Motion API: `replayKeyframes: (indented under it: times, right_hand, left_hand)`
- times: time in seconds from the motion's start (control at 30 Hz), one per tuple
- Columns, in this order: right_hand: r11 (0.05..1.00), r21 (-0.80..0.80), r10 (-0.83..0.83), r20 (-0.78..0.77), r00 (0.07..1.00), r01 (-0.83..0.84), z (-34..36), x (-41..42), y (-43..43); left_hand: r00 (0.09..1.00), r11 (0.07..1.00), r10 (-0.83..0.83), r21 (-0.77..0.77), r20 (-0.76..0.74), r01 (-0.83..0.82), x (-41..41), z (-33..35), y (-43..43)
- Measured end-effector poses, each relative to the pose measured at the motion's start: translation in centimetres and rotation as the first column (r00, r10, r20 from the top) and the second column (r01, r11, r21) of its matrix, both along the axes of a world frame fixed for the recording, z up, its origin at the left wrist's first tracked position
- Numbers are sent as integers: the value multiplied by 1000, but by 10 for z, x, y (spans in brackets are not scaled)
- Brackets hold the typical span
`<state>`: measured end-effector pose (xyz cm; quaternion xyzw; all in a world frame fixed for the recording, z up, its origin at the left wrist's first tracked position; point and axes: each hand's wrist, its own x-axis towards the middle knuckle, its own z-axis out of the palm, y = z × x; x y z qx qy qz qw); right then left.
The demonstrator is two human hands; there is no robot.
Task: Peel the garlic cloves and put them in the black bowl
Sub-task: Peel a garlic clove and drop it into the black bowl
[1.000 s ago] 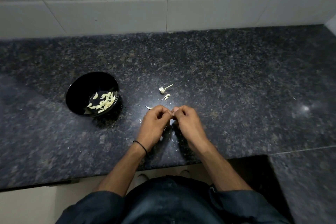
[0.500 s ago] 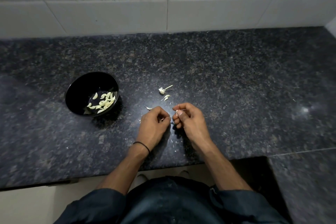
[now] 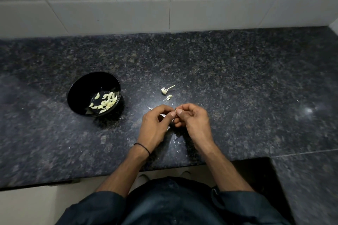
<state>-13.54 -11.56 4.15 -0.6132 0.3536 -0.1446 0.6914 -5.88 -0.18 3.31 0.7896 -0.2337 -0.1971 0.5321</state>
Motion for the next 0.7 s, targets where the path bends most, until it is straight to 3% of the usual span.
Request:
replayKeyframes:
  times: [0.17,0.33,0.7]
  right_hand:
    - [998,52,20,15,1000,-21,1,0,1]
    - [998,-12,58,-21,998,-58,3,-1,3]
    - [994,-100,33,-73,997,-41,8,0,8]
  left_hand:
    - [996,998,36,-48,-84,-40,4,-3,2]
    - [985,997,50,-50,-167,-59,7,-8,4]
    - [995,995,52,94,-82,-44,9,-6,7]
